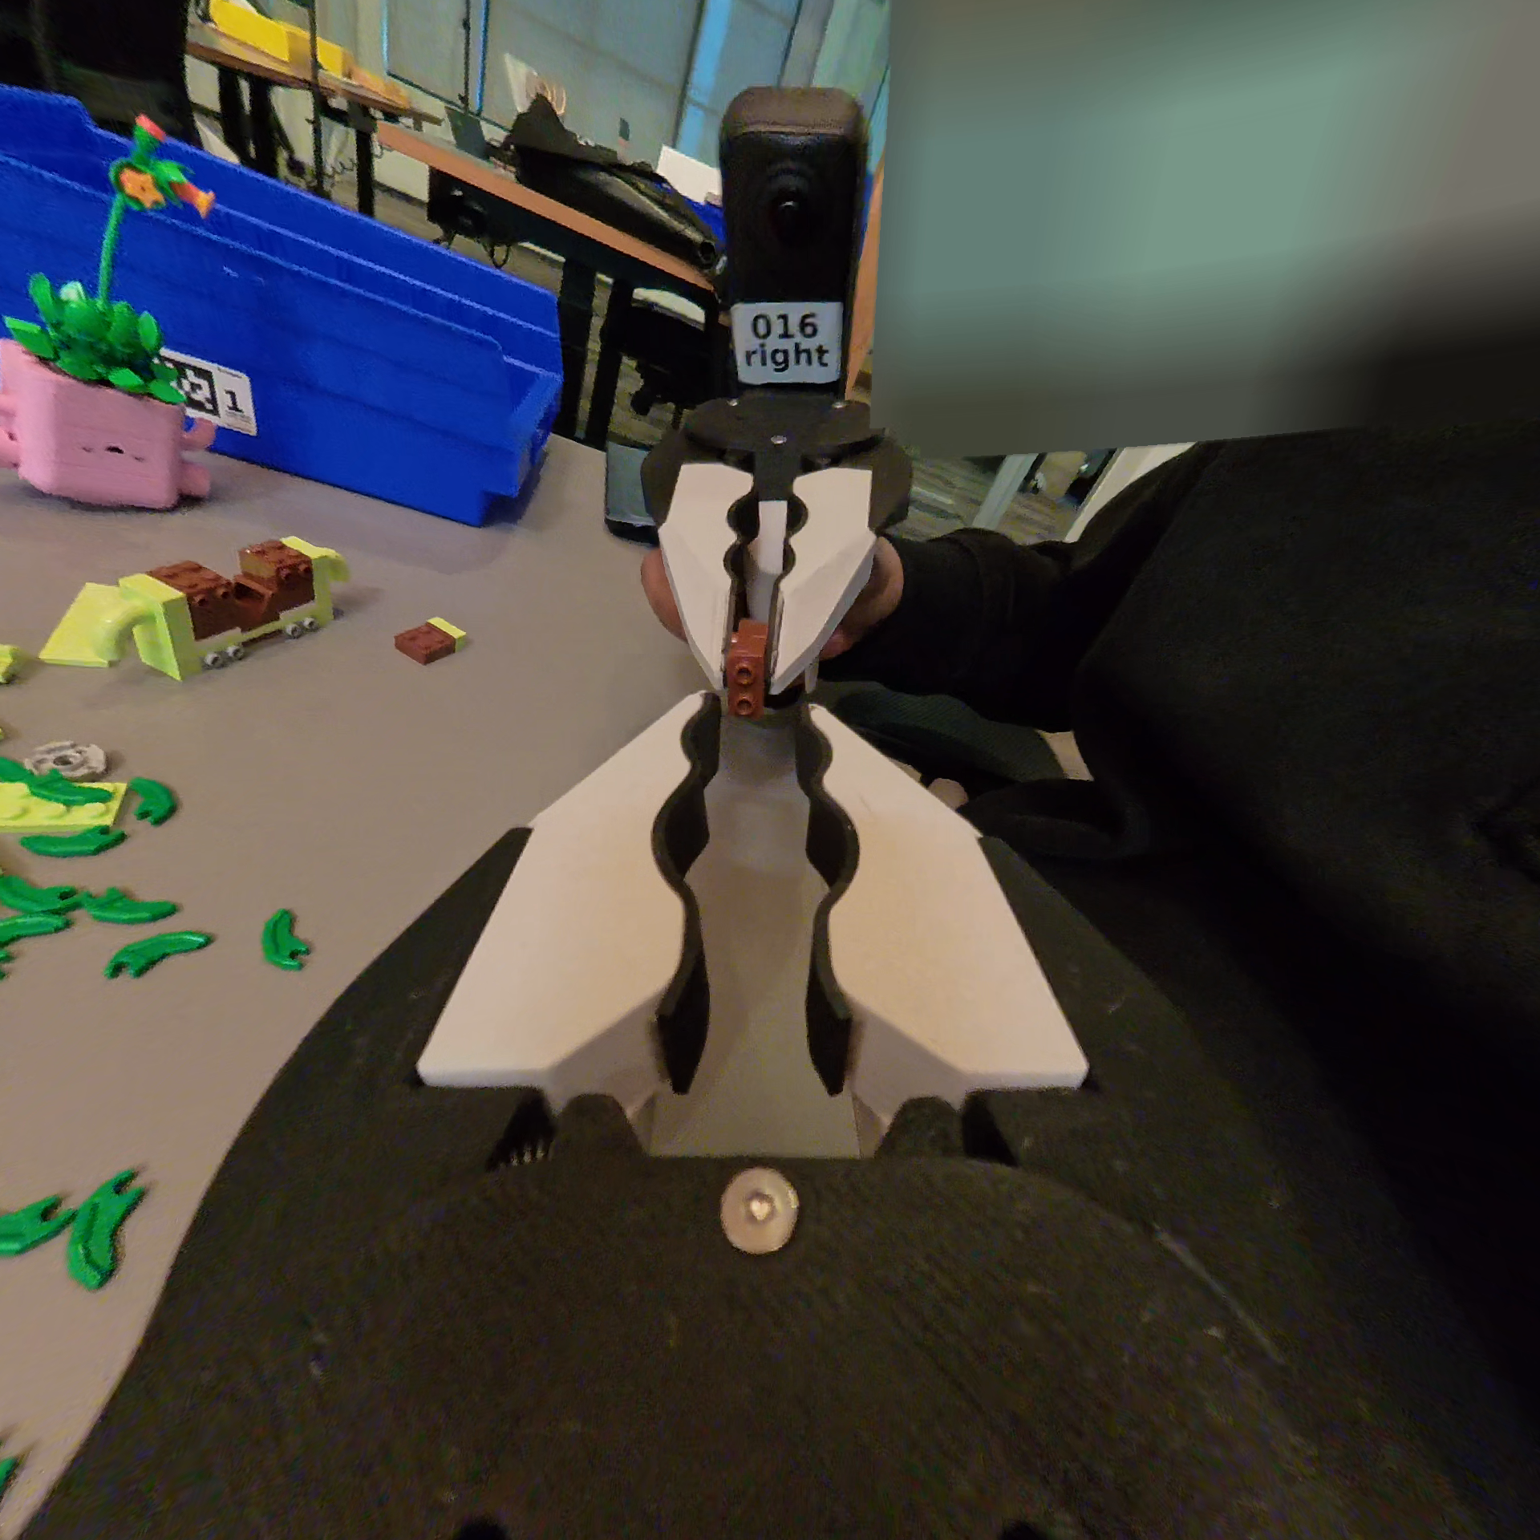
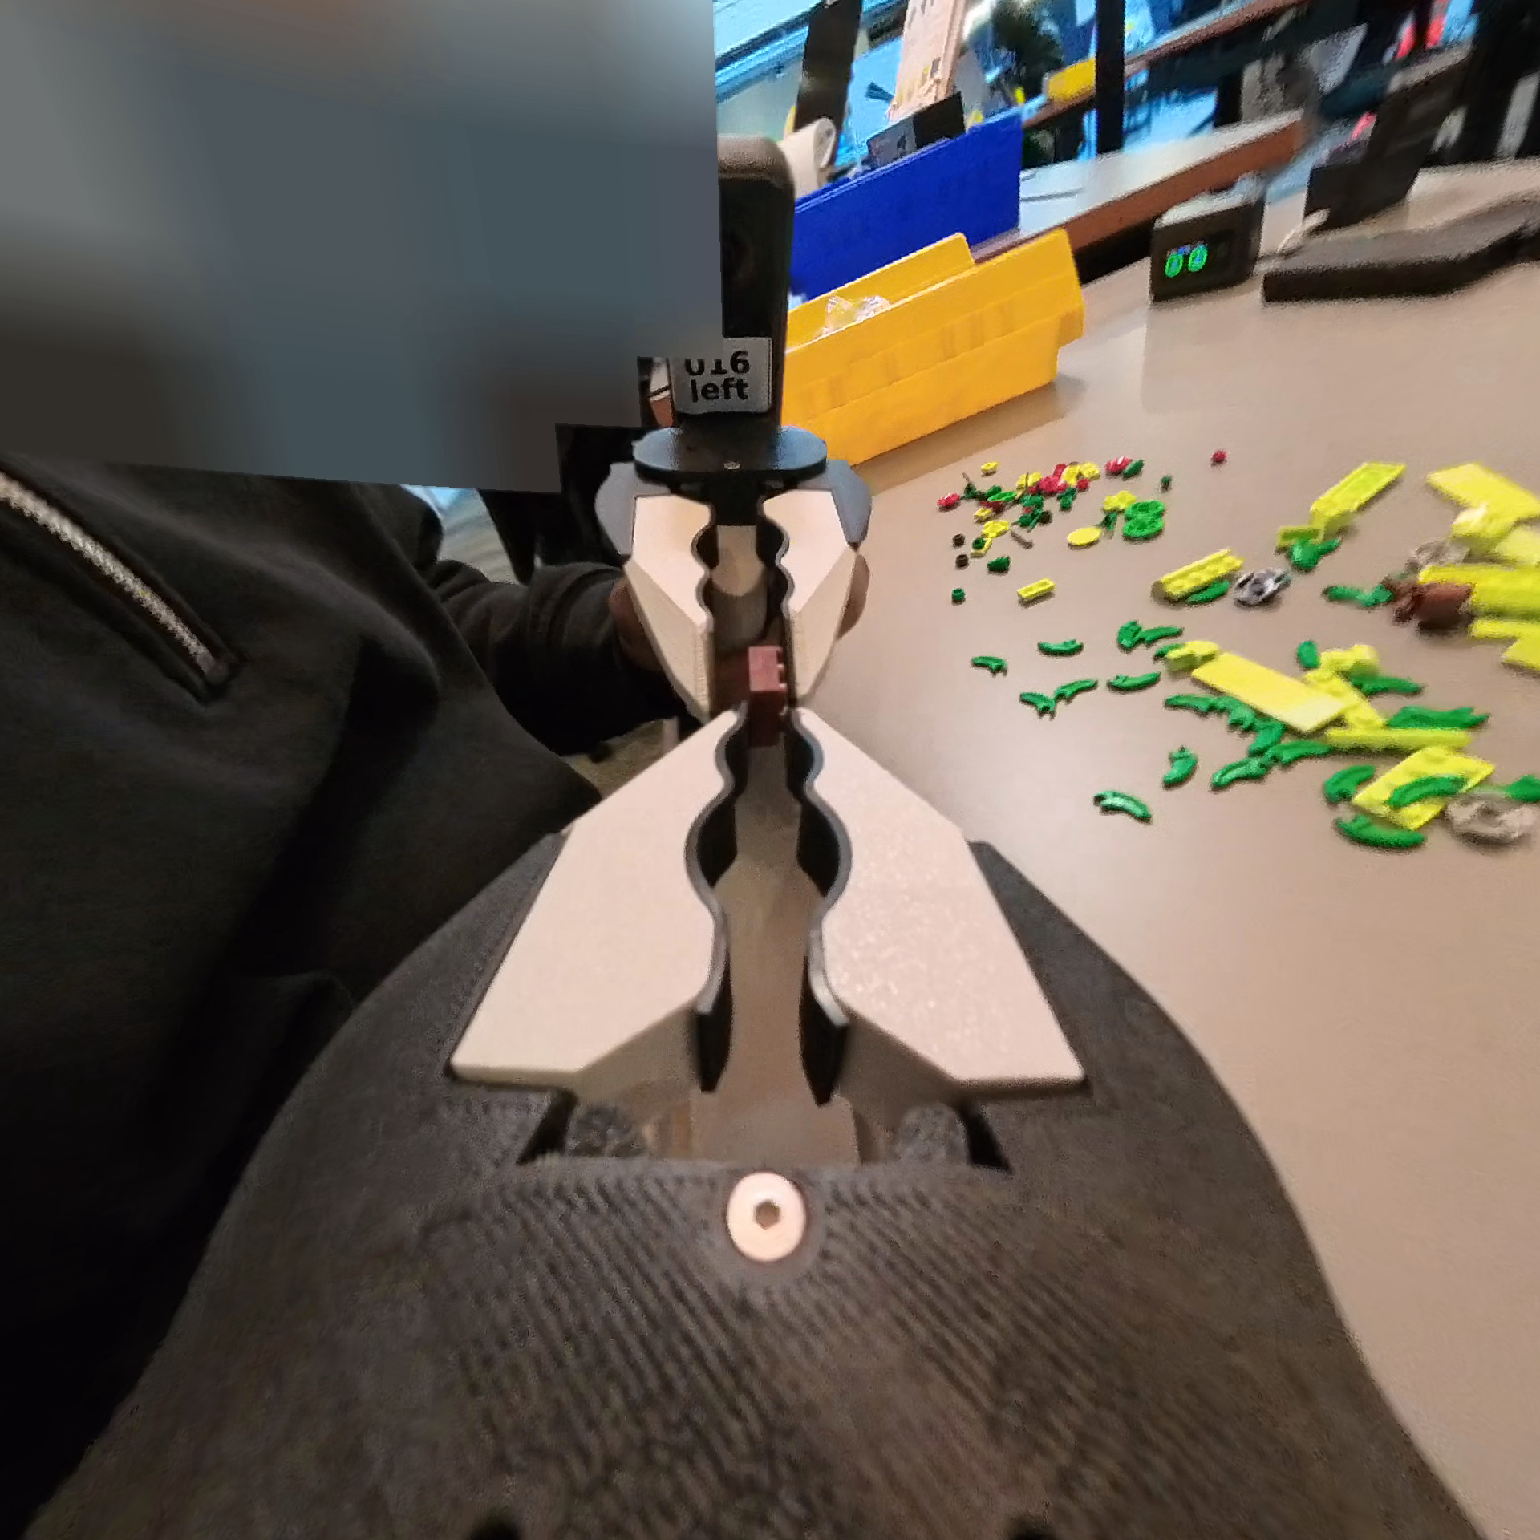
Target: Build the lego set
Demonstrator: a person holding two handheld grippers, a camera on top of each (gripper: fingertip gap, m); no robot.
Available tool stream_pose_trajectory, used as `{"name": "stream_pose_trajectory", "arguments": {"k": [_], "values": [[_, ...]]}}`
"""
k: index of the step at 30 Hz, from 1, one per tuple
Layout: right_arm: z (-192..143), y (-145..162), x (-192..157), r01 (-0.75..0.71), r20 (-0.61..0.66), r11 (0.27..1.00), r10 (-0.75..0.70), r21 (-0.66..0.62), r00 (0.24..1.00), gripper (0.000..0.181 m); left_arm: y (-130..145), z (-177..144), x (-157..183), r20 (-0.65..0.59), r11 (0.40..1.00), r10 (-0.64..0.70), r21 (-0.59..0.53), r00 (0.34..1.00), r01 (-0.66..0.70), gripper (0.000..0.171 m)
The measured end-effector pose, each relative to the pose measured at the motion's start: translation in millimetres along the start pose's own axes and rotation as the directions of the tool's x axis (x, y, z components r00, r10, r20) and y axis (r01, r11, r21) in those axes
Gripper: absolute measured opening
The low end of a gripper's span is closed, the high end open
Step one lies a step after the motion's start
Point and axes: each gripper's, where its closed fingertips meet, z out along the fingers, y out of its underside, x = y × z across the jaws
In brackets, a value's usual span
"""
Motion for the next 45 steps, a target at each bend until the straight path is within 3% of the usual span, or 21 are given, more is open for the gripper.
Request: {"name": "stream_pose_trajectory", "arguments": {"k": [4, 10, 25, 28, 45], "values": [[2.1, 1.2, 1.9, -0.205, 0.066, 0.979, 0.203, 0.021, 0.977, 0.005, 1.3, -1.8, -4.4, 0.002, 1.000, -0.029, 0.004, 1.000, 0.029, 0.019], [3.4, 2.9, 5.0, -0.302, 0.090, 0.953, 0.298, 0.032, 0.950, 0.005, 4.1, 0.1, -4.2, -0.070, 0.986, -0.167, 0.006, 0.983, 0.168, 0.010], [2.0, 7.5, 7.0, -0.254, 0.062, 0.967, 0.253, 0.012, 0.966, 0.005, 5.7, 1.1, -8.7, -0.122, 0.949, -0.312, 0.014, 0.942, 0.316, 0.004], [-0.2, 2.8, 7.3, -0.239, 0.063, 0.970, 0.236, 0.040, 0.970, 0.017, 3.8, 0.7, -9.6, -0.134, 0.939, -0.335, 0.029, 0.933, 0.342, 0.004], [-2.8, 3.4, 11.1, -0.239, 0.053, 0.970, 0.237, 0.041, 0.970, 0.005, 1.4, -1.3, -14.2, -0.146, 0.917, -0.381, 0.062, 0.913, 0.393, 0.010]]}}
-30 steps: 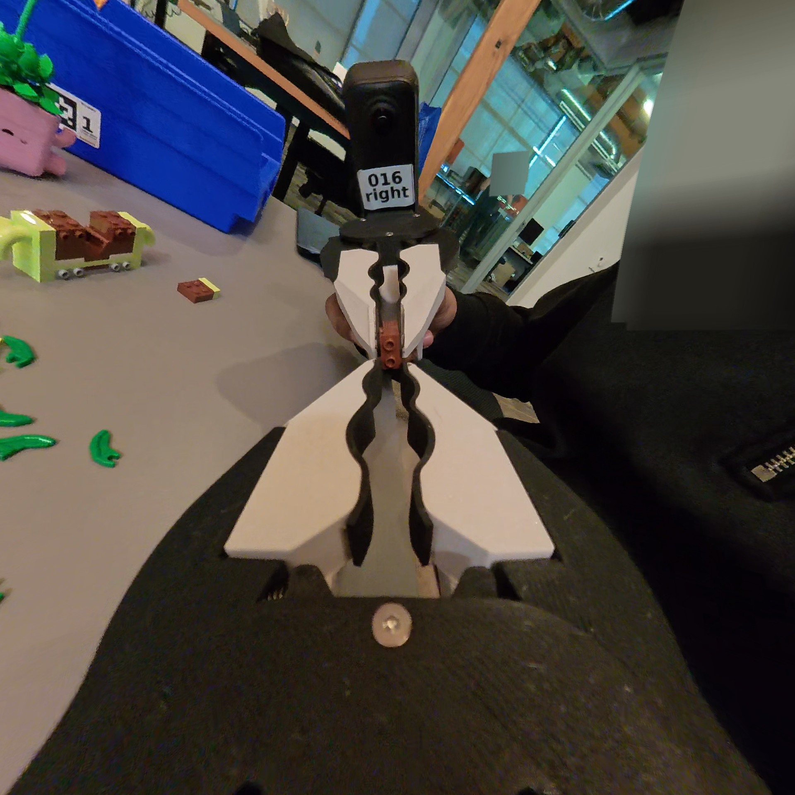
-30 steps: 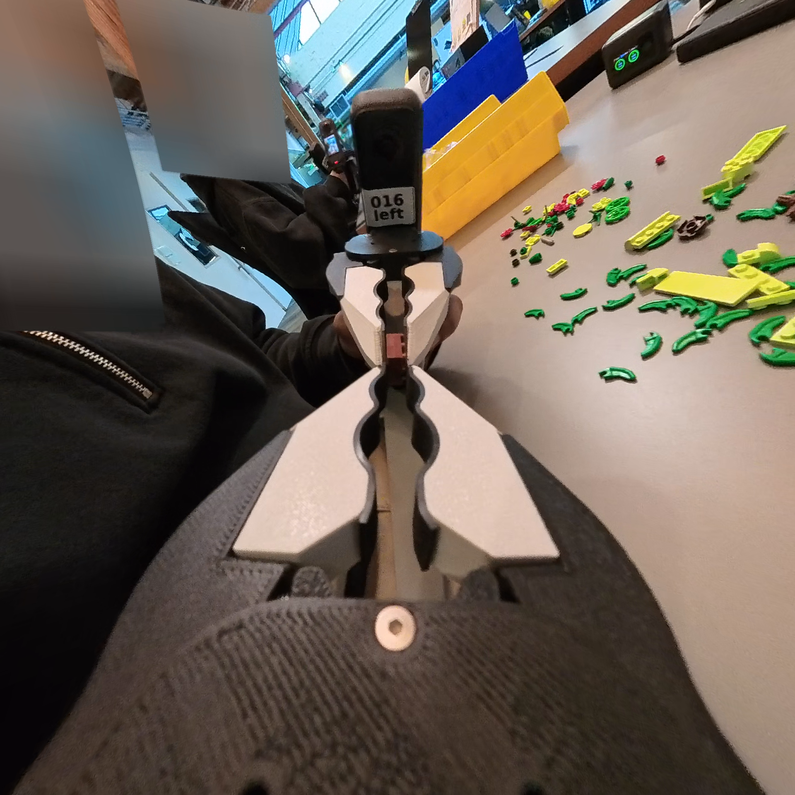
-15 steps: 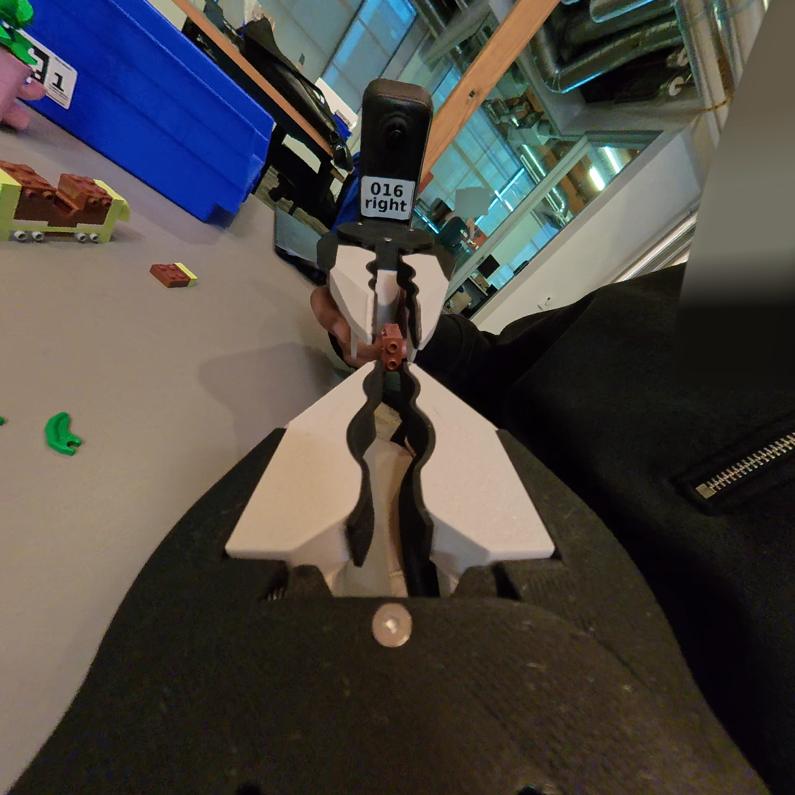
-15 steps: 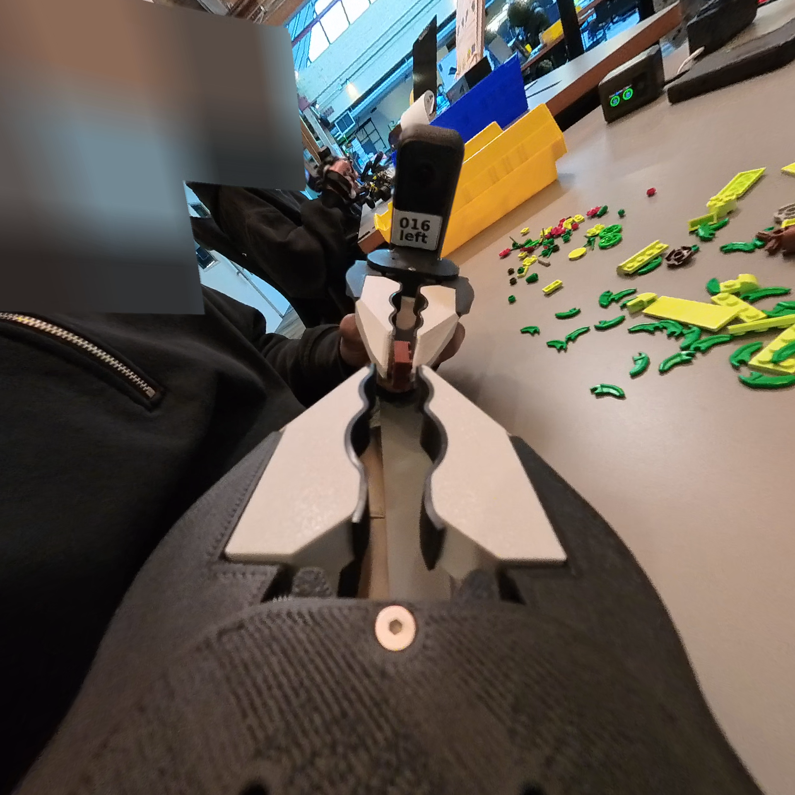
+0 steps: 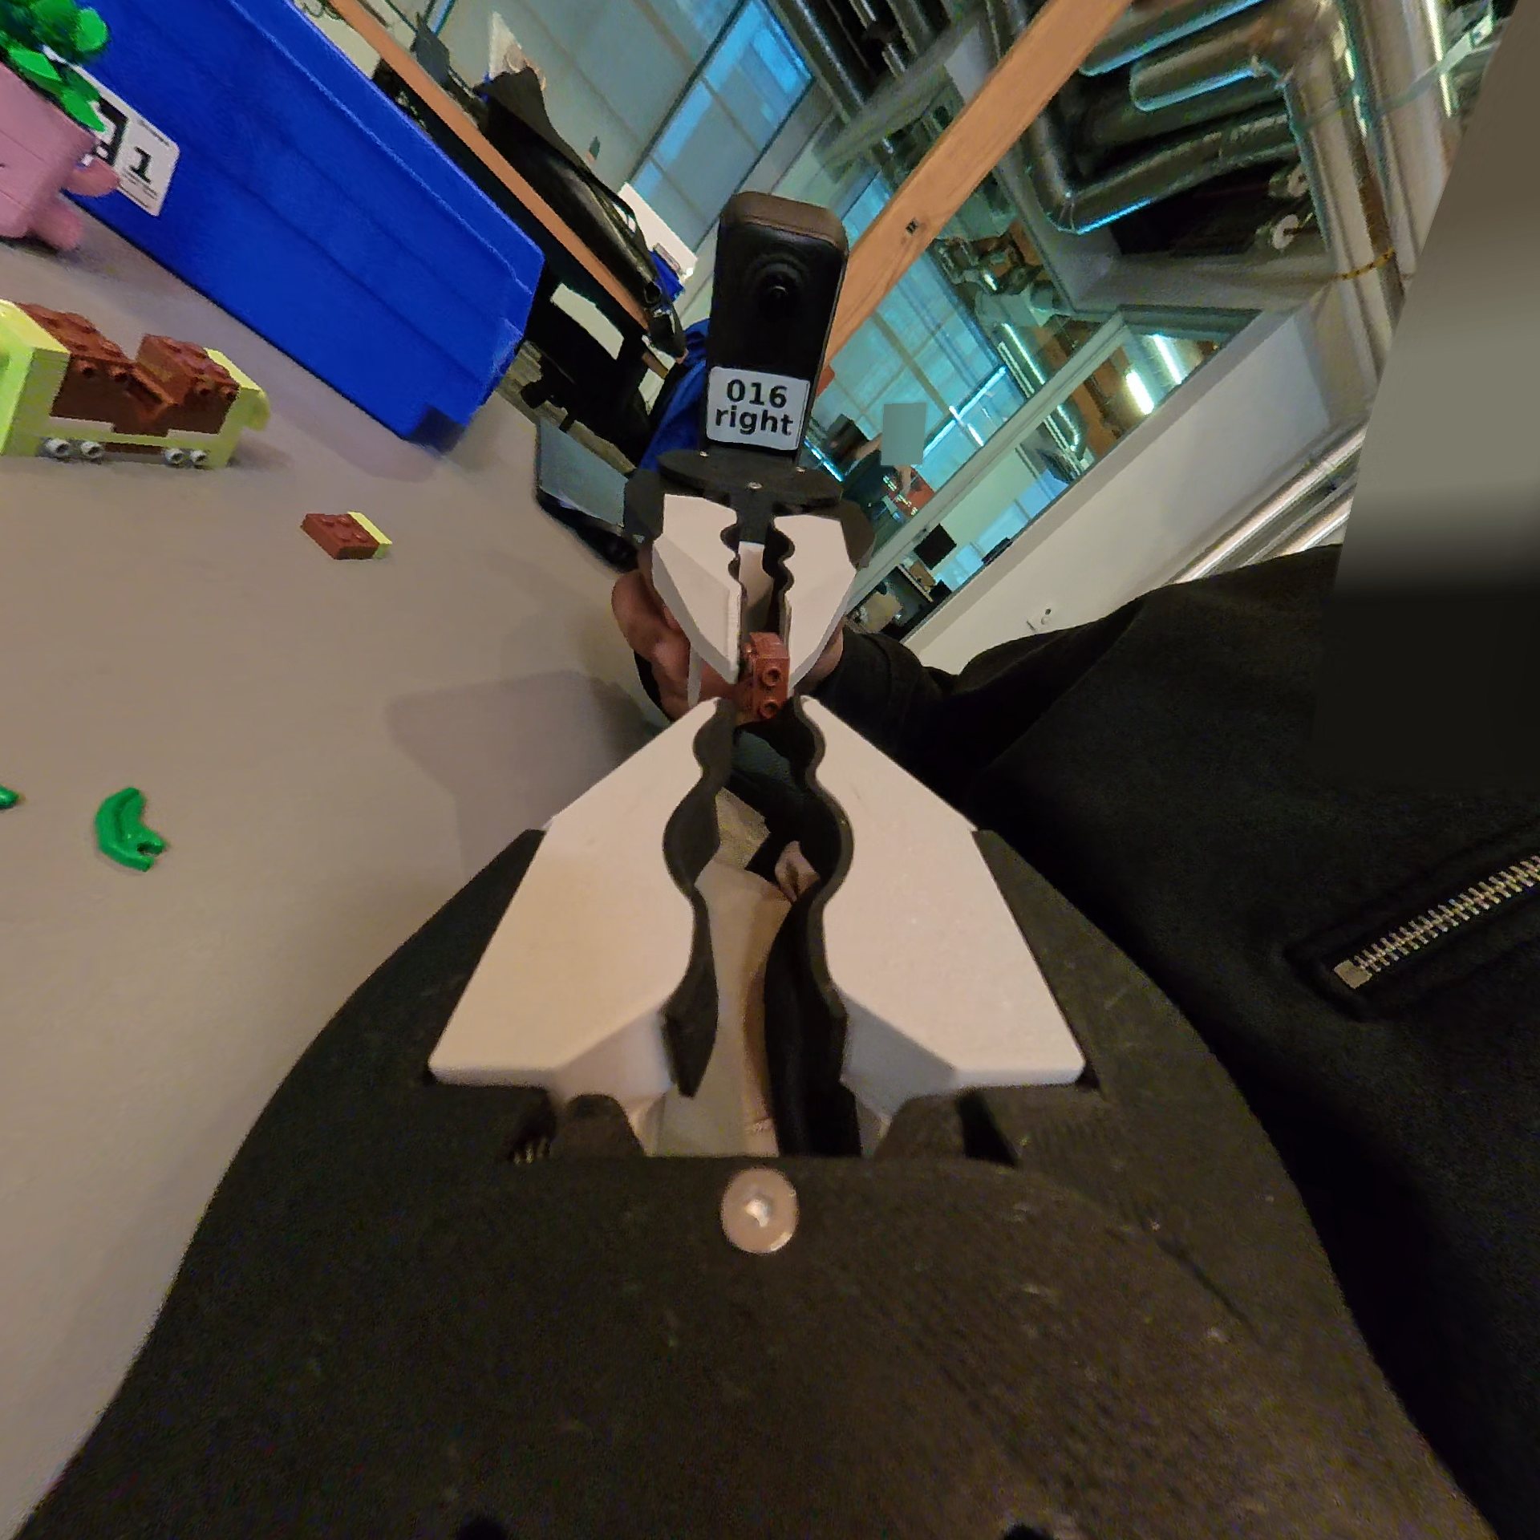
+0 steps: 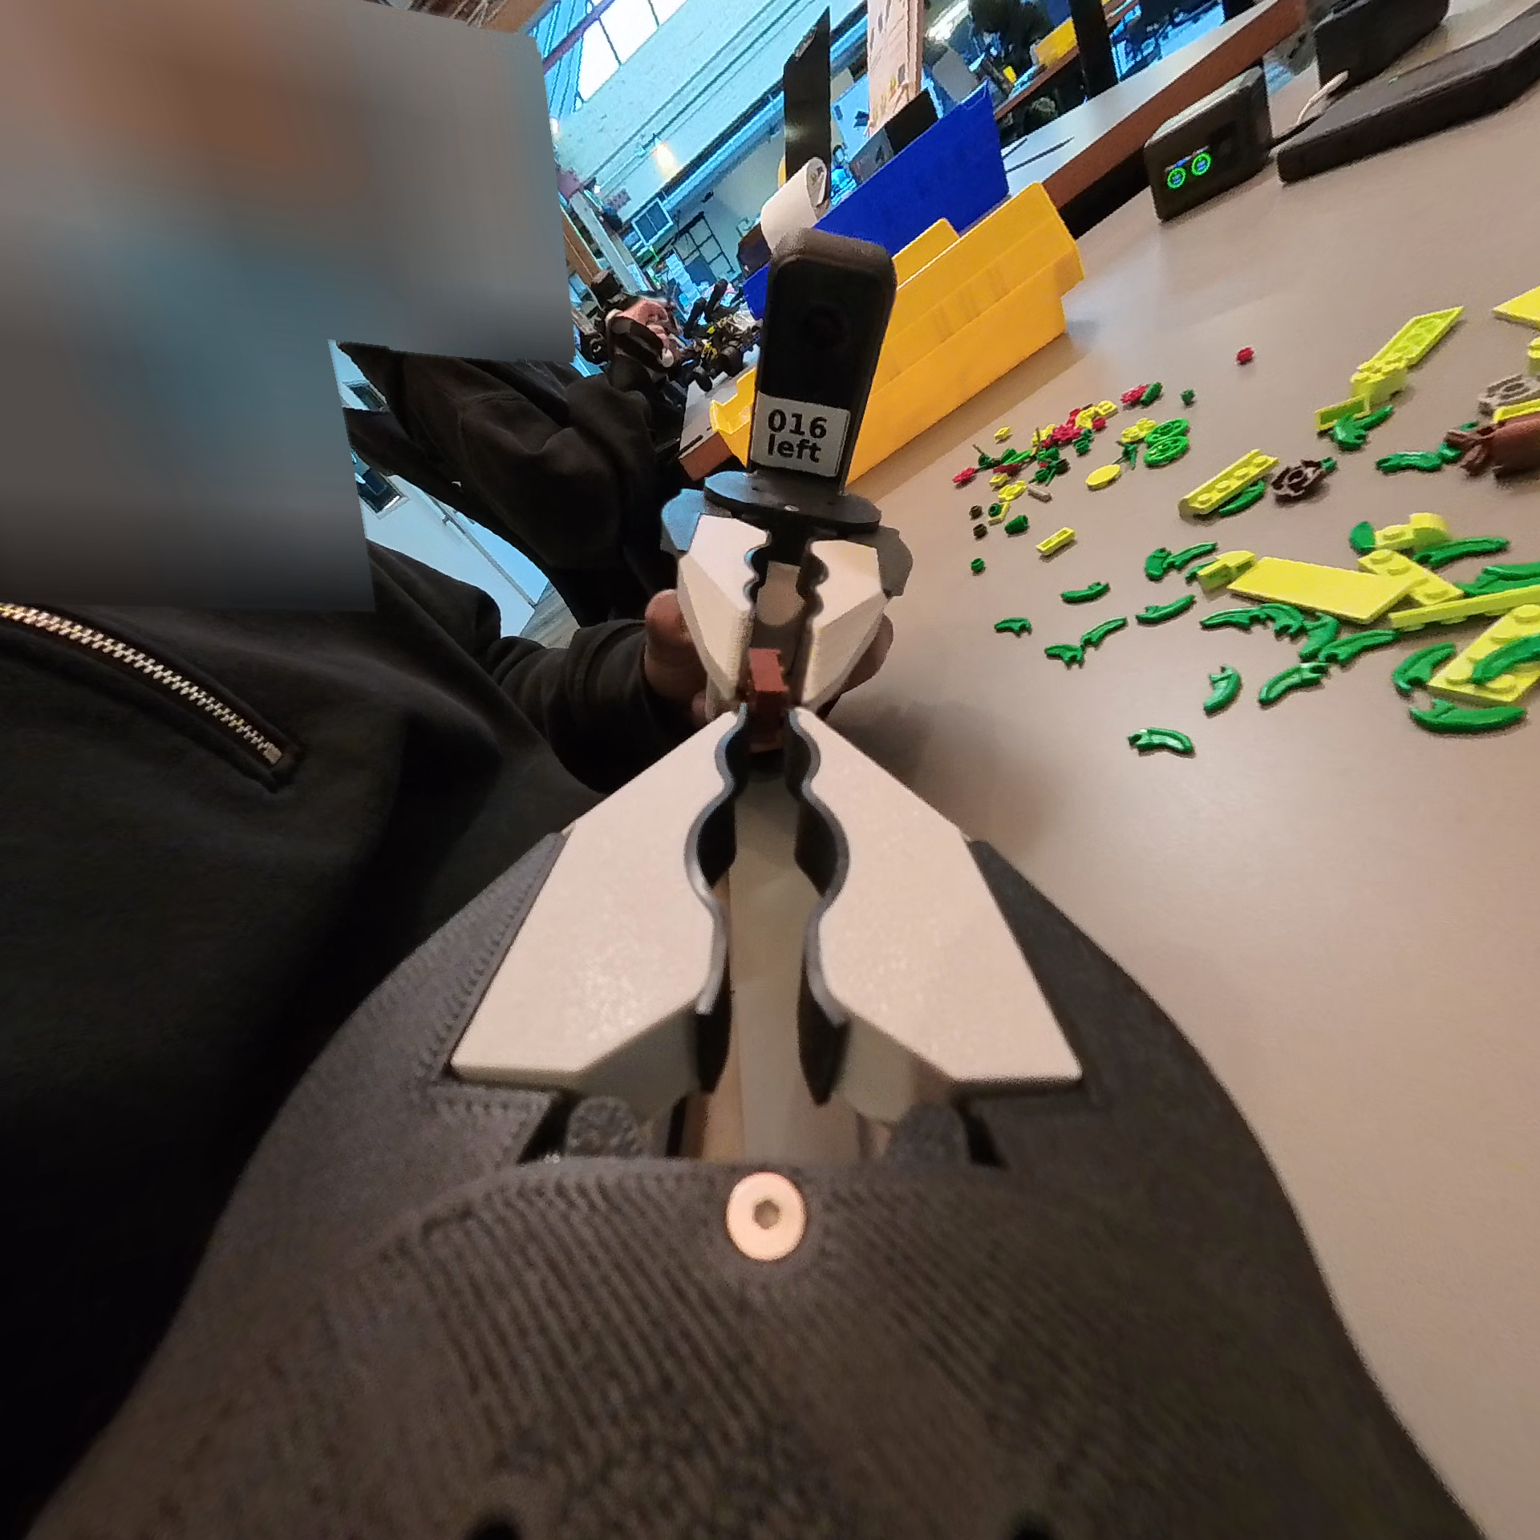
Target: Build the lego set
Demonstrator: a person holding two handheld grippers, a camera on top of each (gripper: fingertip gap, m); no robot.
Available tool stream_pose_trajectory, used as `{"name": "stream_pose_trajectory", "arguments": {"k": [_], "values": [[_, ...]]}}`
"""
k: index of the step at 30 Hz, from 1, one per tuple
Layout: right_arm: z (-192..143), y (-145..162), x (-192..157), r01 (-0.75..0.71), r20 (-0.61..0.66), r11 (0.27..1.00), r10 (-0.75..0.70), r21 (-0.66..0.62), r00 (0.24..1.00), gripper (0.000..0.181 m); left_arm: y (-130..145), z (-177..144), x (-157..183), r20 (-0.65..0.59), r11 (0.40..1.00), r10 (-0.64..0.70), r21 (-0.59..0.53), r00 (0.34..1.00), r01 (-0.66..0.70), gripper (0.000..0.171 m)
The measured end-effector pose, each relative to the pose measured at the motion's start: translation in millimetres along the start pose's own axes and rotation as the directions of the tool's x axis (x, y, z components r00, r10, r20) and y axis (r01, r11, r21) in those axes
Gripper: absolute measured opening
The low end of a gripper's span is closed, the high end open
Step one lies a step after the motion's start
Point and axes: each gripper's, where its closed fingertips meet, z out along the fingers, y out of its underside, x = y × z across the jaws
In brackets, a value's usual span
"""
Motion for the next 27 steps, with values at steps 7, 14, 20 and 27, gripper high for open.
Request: {"name": "stream_pose_trajectory", "arguments": {"k": [7, 14, 20, 27], "values": [[1.4, 2.6, 2.9, -0.001, -0.021, 1.000, 0.001, -0.021, 1.000, 0.005, 3.2, 1.9, -2.0, 0.020, 1.000, 0.001, -0.022, 1.000, -0.001, 0.006], [1.8, -2.3, 2.3, 0.014, -0.028, 1.000, -0.014, 0.007, 0.999, 0.004, -0.2, 2.0, -0.8, 0.025, 1.000, -0.018, 0.002, 1.000, 0.018, 0.006], [1.8, -3.5, 6.6, 0.051, -0.070, 0.999, -0.051, -0.001, 0.996, 0.004, -0.9, 2.3, -4.5, 0.040, 0.999, -0.034, 0.027, 0.999, 0.033, 0.006], [-1.8, -28.9, 24.3, 0.434, -0.400, 0.900, -0.411, -0.036, 0.819, 0.054, -34.1, -12.3, -13.4, -0.099, 0.903, -0.274, 0.316, 0.957, 0.292, 0.006]]}}
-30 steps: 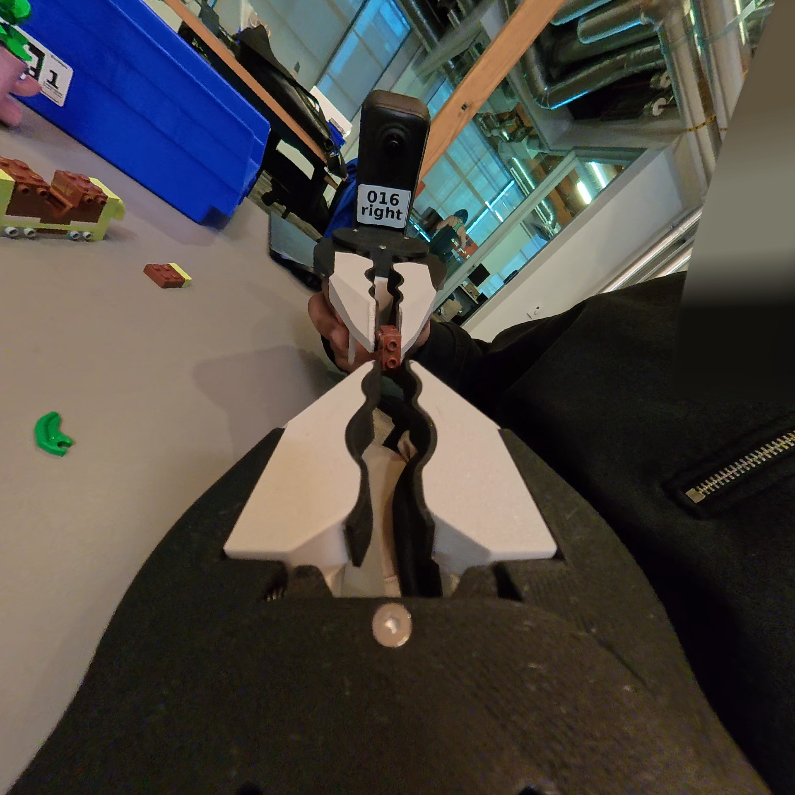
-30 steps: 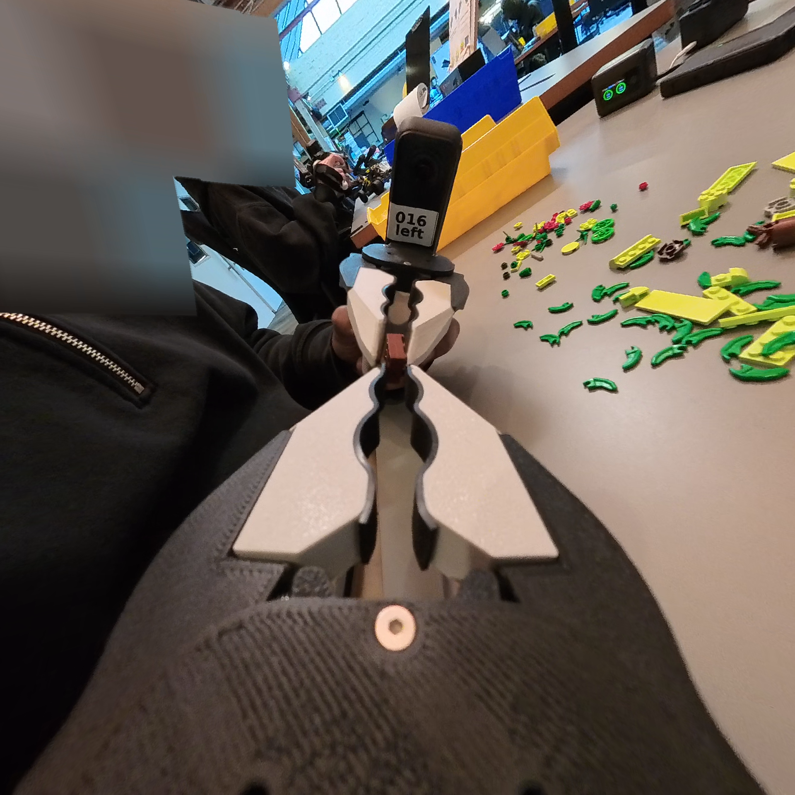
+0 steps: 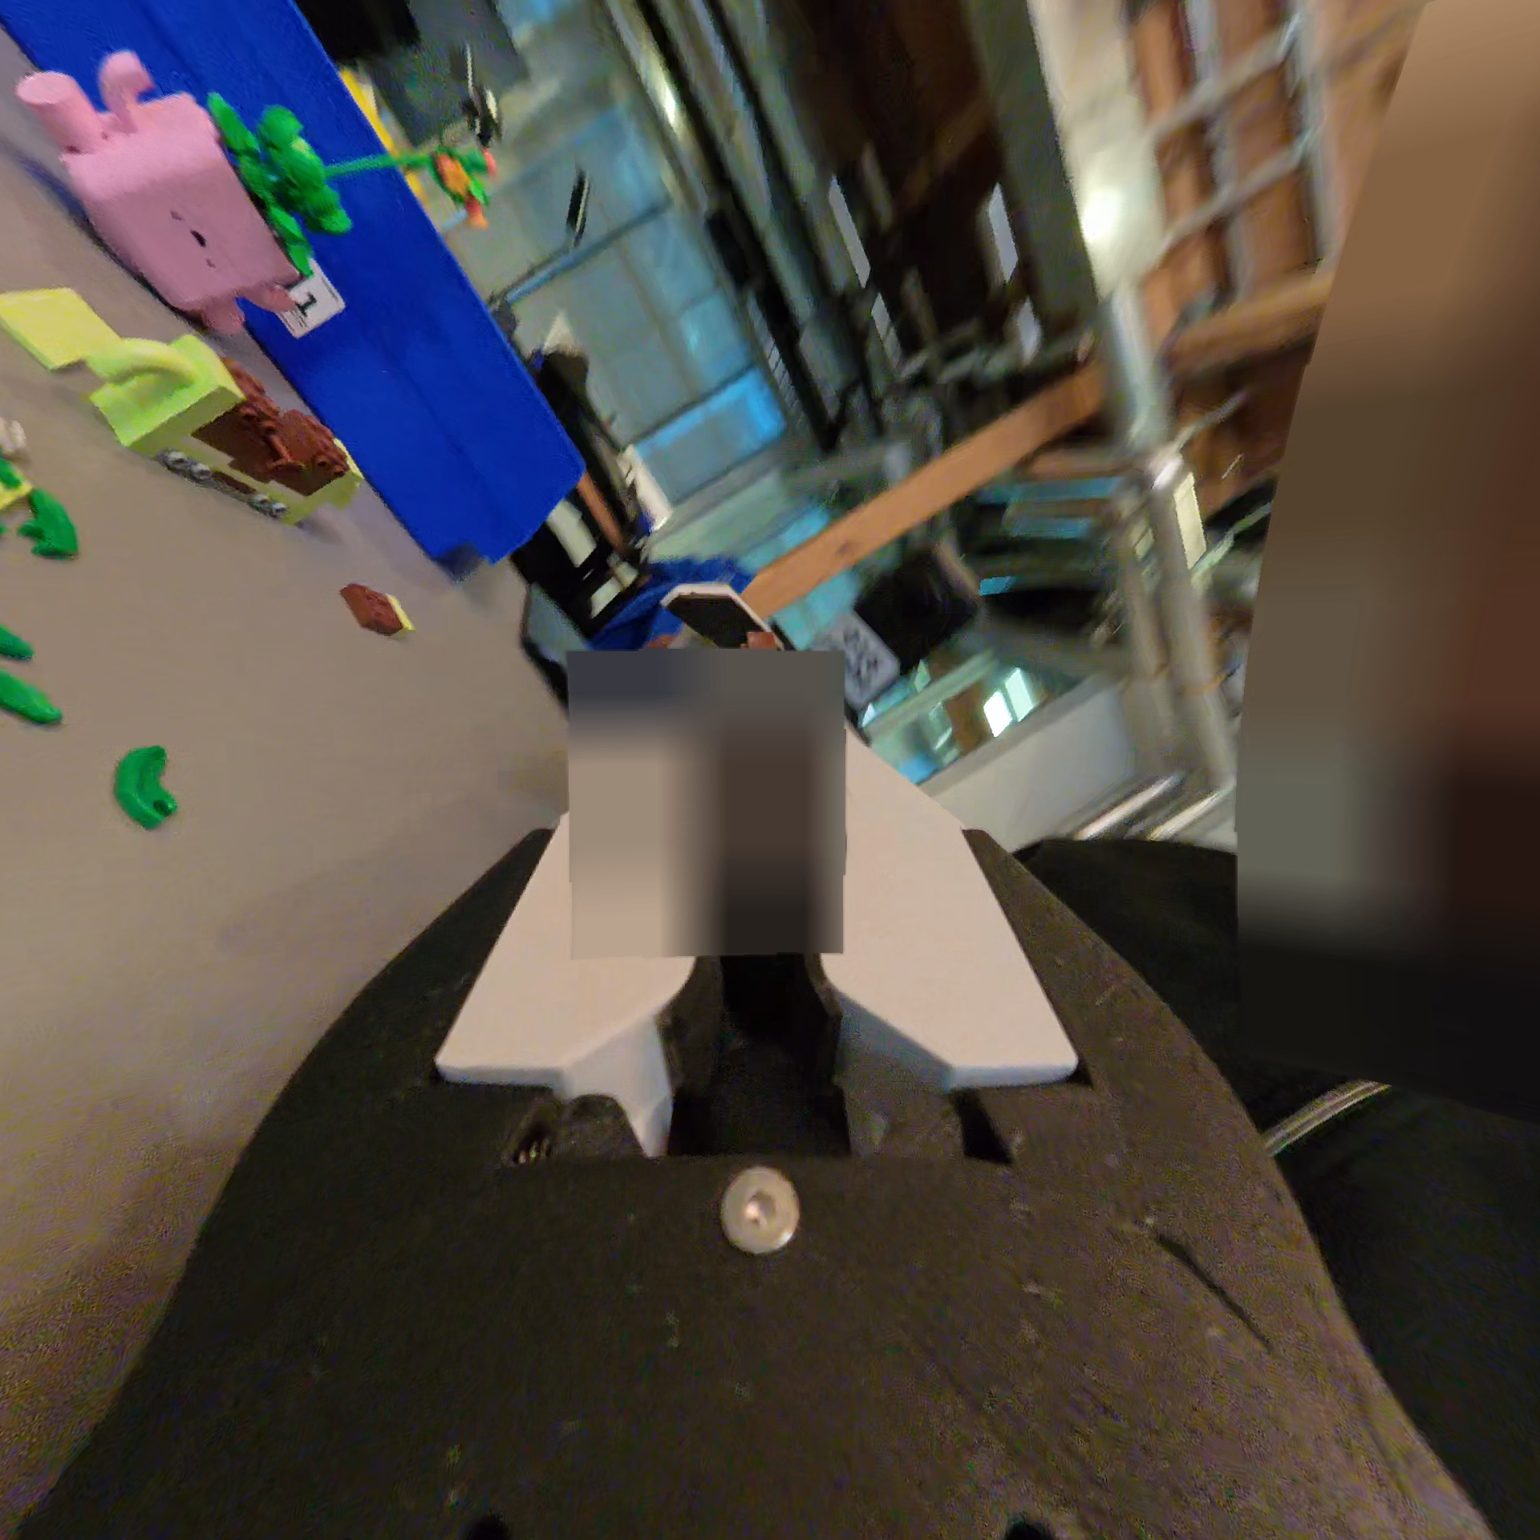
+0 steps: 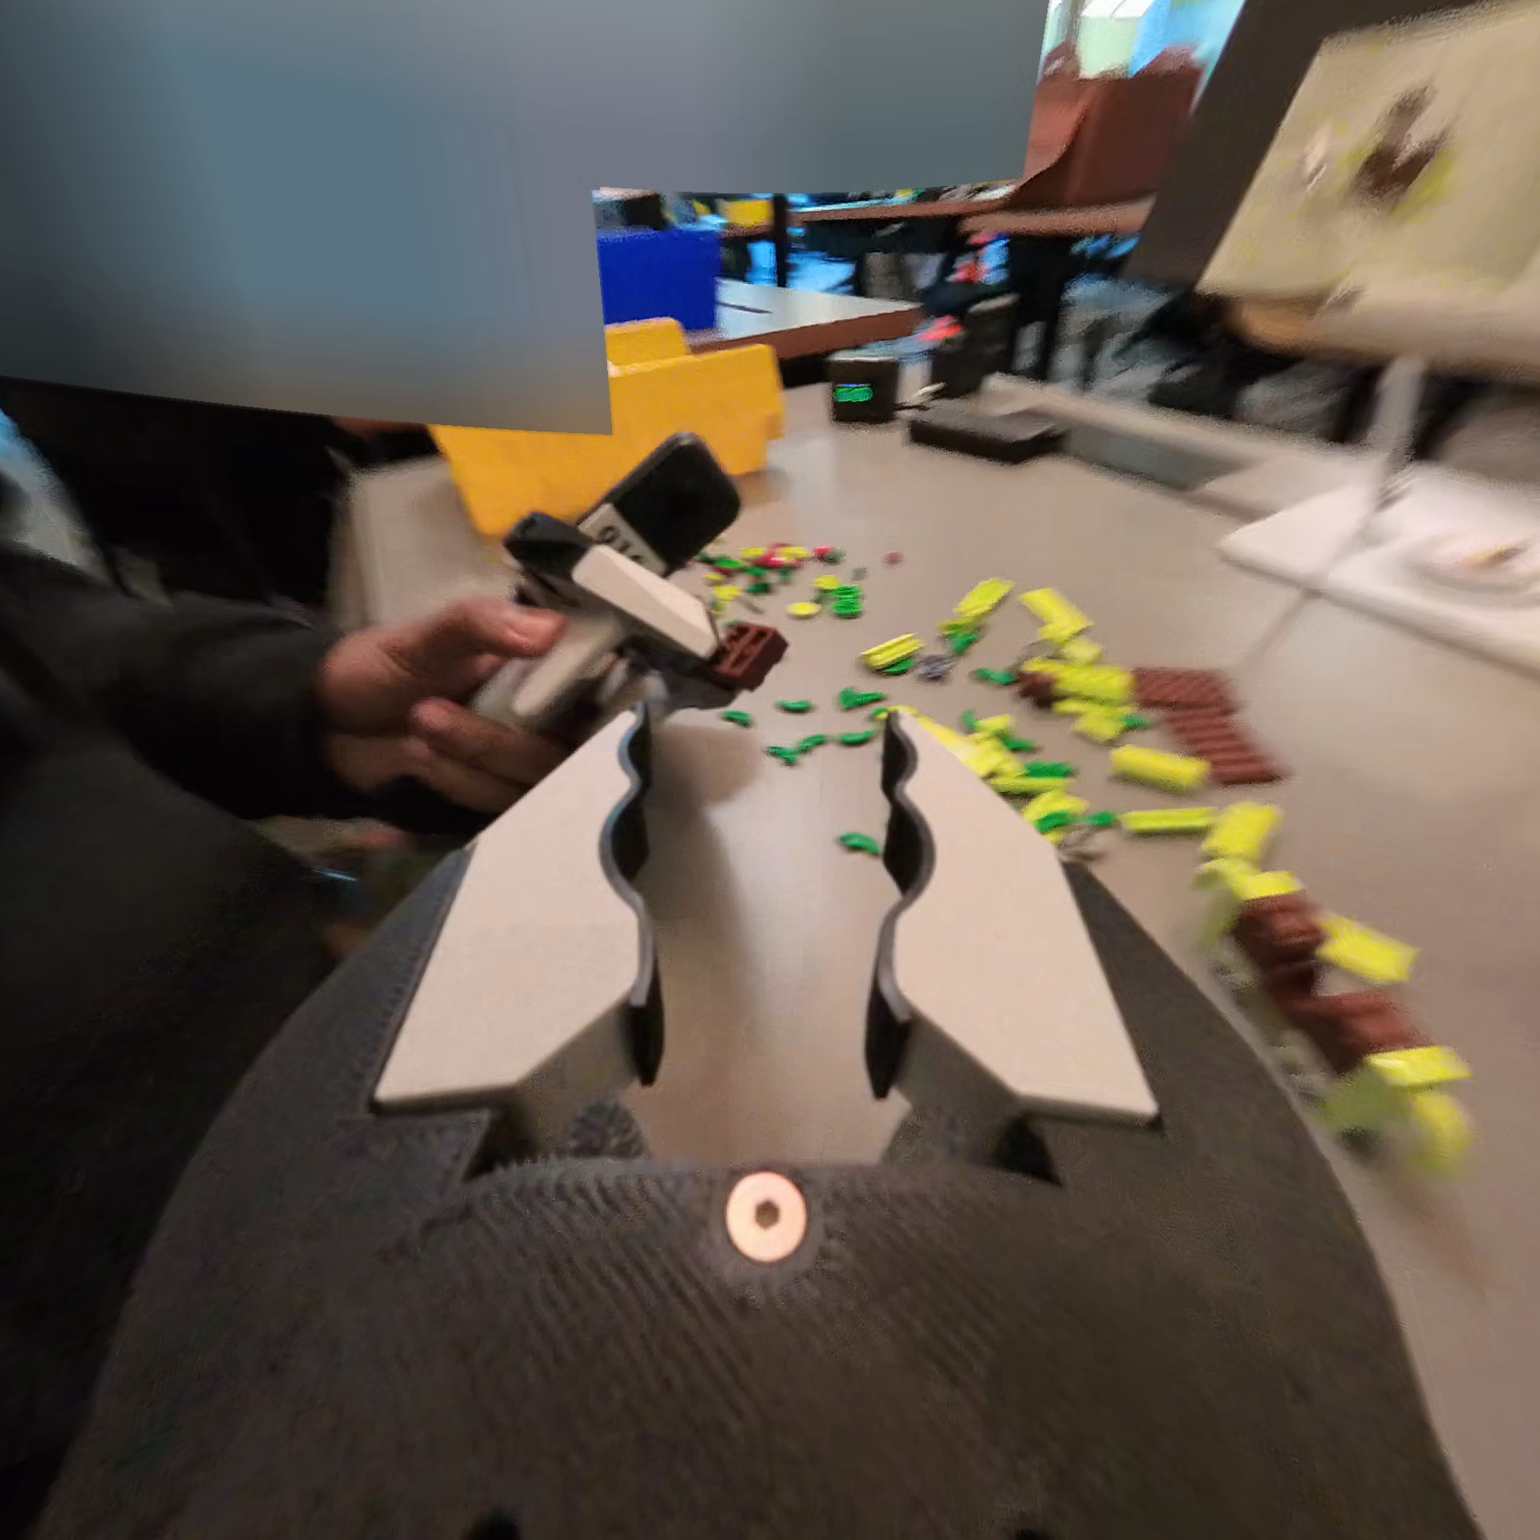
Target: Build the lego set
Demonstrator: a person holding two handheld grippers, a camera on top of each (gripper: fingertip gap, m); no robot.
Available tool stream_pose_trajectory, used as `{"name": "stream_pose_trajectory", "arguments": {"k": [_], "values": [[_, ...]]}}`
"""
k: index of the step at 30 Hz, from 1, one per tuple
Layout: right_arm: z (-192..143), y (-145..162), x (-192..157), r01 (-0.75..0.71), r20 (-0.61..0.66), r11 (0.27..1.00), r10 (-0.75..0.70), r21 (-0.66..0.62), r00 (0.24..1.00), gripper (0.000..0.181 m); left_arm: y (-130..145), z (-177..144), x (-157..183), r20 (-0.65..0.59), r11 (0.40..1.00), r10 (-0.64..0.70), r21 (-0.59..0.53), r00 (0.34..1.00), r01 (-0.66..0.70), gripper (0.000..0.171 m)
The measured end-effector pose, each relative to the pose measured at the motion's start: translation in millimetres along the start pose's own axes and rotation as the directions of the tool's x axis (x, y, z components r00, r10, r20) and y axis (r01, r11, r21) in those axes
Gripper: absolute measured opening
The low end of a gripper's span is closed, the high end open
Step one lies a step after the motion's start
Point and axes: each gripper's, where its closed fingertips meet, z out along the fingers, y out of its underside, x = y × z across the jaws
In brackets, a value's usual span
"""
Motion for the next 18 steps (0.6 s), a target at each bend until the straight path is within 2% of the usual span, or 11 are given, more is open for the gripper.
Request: {"name": "stream_pose_trajectory", "arguments": {"k": [1, 3, 6, 9, 11, 12, 18], "values": [[2.0, -0.5, 0.8, 0.124, -0.073, 0.992, -0.124, -0.018, 0.990, 0.055, -4.9, -2.2, -1.1, -0.030, 0.996, -0.065, 0.055, 0.997, 0.066, 0.006], [7.6, -1.7, 0.8, 0.347, -0.203, 0.934, -0.356, -0.080, 0.912, 0.054, -9.6, -4.8, -2.0, -0.099, 0.976, -0.166, 0.125, 0.981, 0.178, 0.006], [17.0, -4.2, 0.6, 0.523, -0.318, 0.837, -0.545, -0.160, 0.776, 0.047, -9.0, -3.7, 1.1, -0.153, 0.959, -0.218, 0.149, 0.964, 0.241, 0.006], [23.3, -8.2, -2.3, 0.542, -0.338, 0.827, -0.558, -0.149, 0.758, 0.039, -6.0, -0.9, 4.1, -0.135, 0.969, -0.188, 0.138, 0.973, 0.207, 0.006], [23.9, -11.7, -6.4, 0.544, -0.325, 0.830, -0.551, -0.122, 0.768, 0.022, -7.4, -1.2, 6.2, -0.135, 0.970, -0.175, 0.146, 0.975, 0.195, 0.006], [23.5, -12.9, -7.4, 0.542, -0.323, 0.832, -0.548, -0.117, 0.772, 0.019, -8.0, -1.7, 7.0, -0.141, 0.970, -0.176, 0.147, 0.974, 0.196, 0.006], [23.0, -12.0, -9.1, 0.539, -0.301, 0.832, -0.552, -0.131, 0.778, 0.017, -6.1, -3.5, 6.3, -0.164, 0.968, -0.193, 0.131, 0.967, 0.215, 0.006]]}}
